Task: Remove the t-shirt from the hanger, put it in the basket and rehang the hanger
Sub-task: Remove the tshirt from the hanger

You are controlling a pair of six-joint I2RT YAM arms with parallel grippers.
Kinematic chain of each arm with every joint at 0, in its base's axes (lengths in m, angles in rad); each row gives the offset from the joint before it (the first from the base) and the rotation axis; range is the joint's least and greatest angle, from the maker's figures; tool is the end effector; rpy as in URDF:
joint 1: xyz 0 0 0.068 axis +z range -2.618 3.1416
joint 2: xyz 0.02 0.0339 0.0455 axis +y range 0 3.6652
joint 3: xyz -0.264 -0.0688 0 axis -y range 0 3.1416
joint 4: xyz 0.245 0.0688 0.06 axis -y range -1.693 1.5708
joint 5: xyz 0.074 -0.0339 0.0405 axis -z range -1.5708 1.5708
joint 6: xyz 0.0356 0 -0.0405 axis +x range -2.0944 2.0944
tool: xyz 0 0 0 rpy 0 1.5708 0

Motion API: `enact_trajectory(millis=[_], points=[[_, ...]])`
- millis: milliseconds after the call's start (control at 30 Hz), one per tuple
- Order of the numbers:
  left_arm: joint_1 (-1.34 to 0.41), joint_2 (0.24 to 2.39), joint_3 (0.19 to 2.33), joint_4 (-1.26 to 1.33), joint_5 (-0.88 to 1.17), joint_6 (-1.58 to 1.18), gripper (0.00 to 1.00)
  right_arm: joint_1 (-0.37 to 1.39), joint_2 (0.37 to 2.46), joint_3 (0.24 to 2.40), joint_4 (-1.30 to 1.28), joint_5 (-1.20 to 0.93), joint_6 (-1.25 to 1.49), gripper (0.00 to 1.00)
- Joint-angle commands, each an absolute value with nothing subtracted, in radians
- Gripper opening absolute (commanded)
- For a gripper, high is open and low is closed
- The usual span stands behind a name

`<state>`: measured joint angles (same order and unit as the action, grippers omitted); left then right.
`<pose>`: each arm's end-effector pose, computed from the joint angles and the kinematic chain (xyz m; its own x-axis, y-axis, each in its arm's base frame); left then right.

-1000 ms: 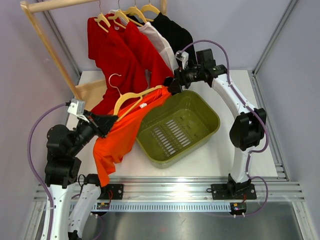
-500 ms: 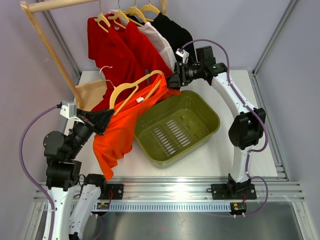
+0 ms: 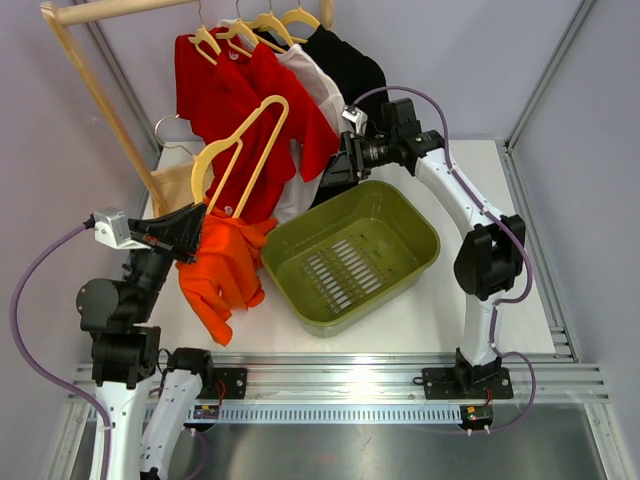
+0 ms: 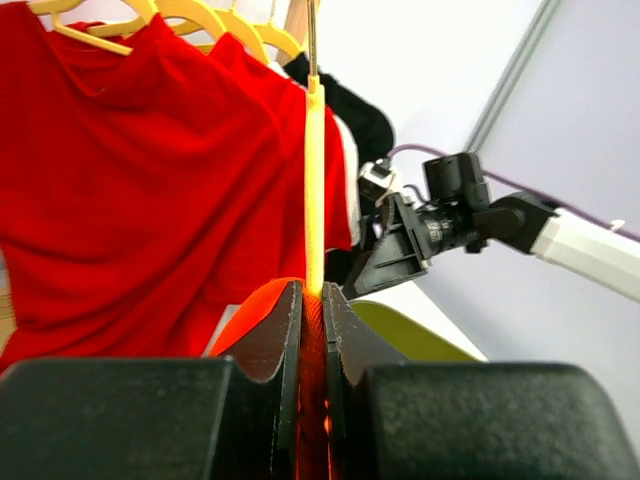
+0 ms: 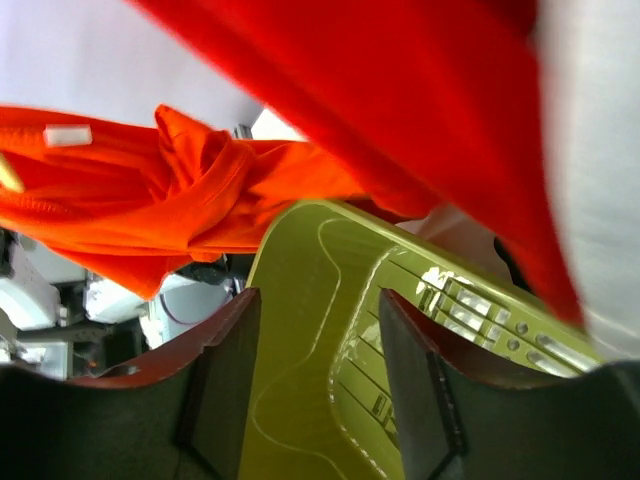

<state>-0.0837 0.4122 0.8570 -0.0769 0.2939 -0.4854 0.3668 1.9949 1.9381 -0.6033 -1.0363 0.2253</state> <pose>0.0732 -0.0165 0.4177 0.1540 -0.4610 -0.8739 0.4762 0.8096 -0.3432 0.4085 0.1898 0.3436 -0.7405 -0.1626 -0.6521 -0.6687 0.2750 0.6908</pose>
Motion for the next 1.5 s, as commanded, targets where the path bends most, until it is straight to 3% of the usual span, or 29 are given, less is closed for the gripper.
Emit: enact_trajectory(millis=[0,167,300,467,833,1267,1400,1467], points=[[-0.080,0.410,0.900,-0.040,0.244,-0.413,0.00,0.391,2.002,2.023,-0.623,-1.054,0.117,0.60],[-0.080,0.437,0.954,-0.194,0.314,-0.298,0.00,0.391,1.925,2.072,-0.899,-1.193,-0.340,0.79],[-0.080,0.463,0.985,-0.305,0.377,-0.203,0.00,0.417,1.861,2.160,-1.251,-1.163,-0.916,0.83],[-0.080,0.495,1.015,-0.377,0.462,-0.100,0.00,0.491,1.790,2.187,-1.338,-1.017,-1.142,0.86],[-0.080,0.564,1.045,-0.376,0.732,-0.008,0.00,0.583,1.879,2.417,-1.304,-1.089,-1.155,0.87],[-0.080,0.612,1.048,-0.321,0.798,0.017,0.00,0.612,2.023,2.479,-1.143,-1.014,-0.973,0.83],[-0.078,0.611,1.043,-0.318,0.784,0.018,0.00,0.621,2.062,2.500,-1.137,-1.003,-0.976,0.73],[-0.078,0.604,1.040,-0.331,0.752,0.035,0.00,0.621,2.068,2.507,-1.154,-1.002,-0.992,0.52]])
